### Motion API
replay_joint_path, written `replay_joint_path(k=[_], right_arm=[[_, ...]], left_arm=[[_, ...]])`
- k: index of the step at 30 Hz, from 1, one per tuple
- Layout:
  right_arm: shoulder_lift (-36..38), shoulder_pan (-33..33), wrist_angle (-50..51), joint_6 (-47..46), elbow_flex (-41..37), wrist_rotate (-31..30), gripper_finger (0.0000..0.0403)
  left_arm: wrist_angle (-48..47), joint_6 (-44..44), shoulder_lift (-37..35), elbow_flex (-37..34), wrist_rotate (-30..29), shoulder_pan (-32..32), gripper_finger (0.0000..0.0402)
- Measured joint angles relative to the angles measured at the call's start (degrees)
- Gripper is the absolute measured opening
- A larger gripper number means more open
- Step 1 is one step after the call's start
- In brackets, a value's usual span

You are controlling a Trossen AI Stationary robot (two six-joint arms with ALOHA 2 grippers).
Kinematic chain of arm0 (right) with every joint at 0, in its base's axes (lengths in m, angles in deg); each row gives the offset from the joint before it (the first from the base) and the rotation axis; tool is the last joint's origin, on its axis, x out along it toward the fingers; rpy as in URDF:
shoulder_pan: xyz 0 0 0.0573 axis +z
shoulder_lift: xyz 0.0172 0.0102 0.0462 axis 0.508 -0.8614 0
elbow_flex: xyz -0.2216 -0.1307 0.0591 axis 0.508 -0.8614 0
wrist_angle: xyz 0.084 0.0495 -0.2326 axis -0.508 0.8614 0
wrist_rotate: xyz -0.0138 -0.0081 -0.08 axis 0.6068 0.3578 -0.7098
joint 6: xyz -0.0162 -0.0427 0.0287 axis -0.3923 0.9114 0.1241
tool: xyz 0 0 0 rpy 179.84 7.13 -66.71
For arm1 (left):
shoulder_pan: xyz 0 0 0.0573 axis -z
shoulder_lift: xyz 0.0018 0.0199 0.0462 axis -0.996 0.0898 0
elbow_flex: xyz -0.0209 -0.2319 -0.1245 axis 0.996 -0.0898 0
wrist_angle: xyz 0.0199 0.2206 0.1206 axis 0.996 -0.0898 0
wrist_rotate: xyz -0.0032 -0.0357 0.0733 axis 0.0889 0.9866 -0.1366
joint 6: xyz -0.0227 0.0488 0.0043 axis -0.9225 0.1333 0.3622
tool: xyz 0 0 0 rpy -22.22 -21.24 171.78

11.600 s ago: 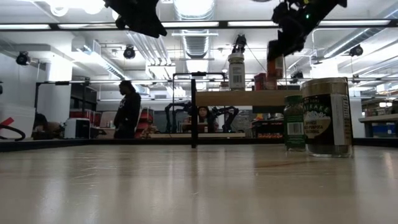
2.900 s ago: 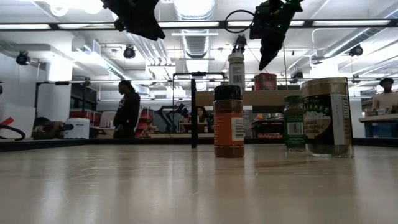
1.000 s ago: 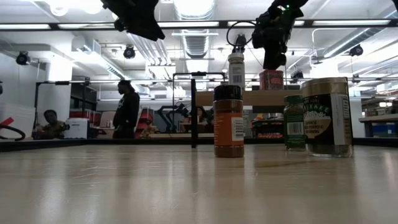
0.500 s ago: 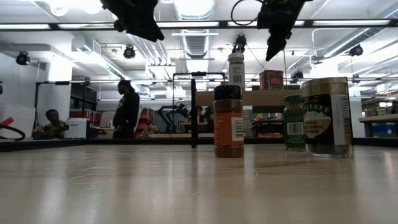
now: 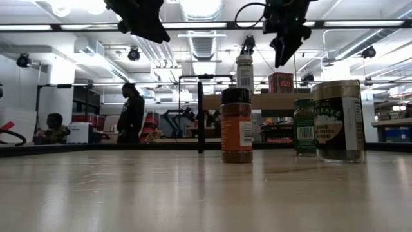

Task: Shelf spices
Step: Remove the red seasoning can from the shelf

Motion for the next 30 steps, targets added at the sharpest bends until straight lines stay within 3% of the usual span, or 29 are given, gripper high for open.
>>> replay_joint_path(k=[10,30], right_arm=[[-1.2,0.5,0.4,-2.1,-0.6,0.6,0.0232],[-1.2,0.5,1.6,-4.1,-1.1,0.1,0.0269]], left_arm=[[-0.3,-0.1,0.0,0.0,0.0,0.0,0.0204],[-0.3,-0.1,0.0,0.0,0.0,0.0,0.0204]])
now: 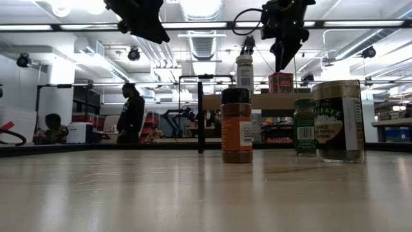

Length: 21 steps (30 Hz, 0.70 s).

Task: Shelf spices
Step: Remove the red seasoning can from the shelf

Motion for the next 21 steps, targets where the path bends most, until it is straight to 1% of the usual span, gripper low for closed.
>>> replay_joint_path(k=[4,8,10,16,21], right_arm=[[0.0,0.4,0.9,-0.4,-1.2,0.0,0.0277],[0.0,0.4,0.1,1.7,-2.2,-0.9,0.0275],[0.0,0.4,-1.0,2.0,-2.2,-2.5,0.0272],[0.0,0.8,-1.1,0.4,-2.1,-3.0,0.0274],[0.1,1.1,-1.7,2.9,-1.6,-3.1,0.0283]], left_arm=[[0.0,0.0,0.0,0.0,0.3,0.0,0.0204],[0.0,-0.1,0.0,0.0,1.4,0.0,0.0204],[0.0,-0.1,0.0,0.0,1.4,0.0,0.0204],[0.0,0.0,0.0,0.0,1.4,0.0,0.0204],[0.0,0.1,0.0,0.0,1.4,0.0,0.0204]])
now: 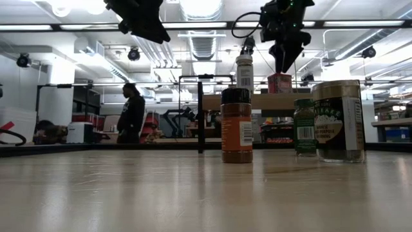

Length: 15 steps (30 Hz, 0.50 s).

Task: Shelf spices
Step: Remove the red seasoning can from the shelf

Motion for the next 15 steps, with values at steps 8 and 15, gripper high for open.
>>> replay_joint_path(k=[8,15], right_arm=[[-0.9,0.0,-0.7,1.2,0.1,0.0,0.0288],[-2.8,0.0,-2.5,1.2,0.3,-0.4,0.0288]], left_arm=[[0.0,0.0,0.0,0.0,0.0,0.0,0.0204],[0.0,0.0,0.0,0.0,0.0,0.0,0.0204]])
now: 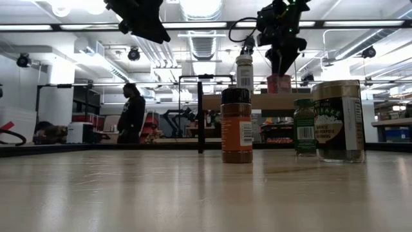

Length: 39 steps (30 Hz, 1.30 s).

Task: Shelf spices
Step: Remove the red seasoning can from the shelf

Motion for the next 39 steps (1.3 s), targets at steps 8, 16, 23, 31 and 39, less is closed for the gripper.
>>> replay_joint_path(k=[8,16,23,31,39], right_arm=[[0.3,0.0,-0.6,0.9,-0.1,0.0,0.0281],[0.3,0.0,-0.6,1.5,-0.1,-1.0,0.0285],[0.2,0.0,-0.6,1.1,-0.1,-0.9,0.0285],[-0.8,0.0,-0.8,0.4,0.0,-0.9,0.0262],[-1.0,0.0,-0.3,-3.0,0.0,-0.5,0.0257]], left_arm=[[-0.3,0.4,0.0,0.0,0.0,0.0,0.0204],[-0.4,0.3,0.0,0.0,0.0,0.0,0.0204],[-0.4,0.3,0.0,0.0,0.0,0.0,0.0204],[-0.4,0.3,0.0,0.0,0.0,0.0,0.0204],[-0.5,0.3,0.0,0.0,0.0,0.0,0.0204]])
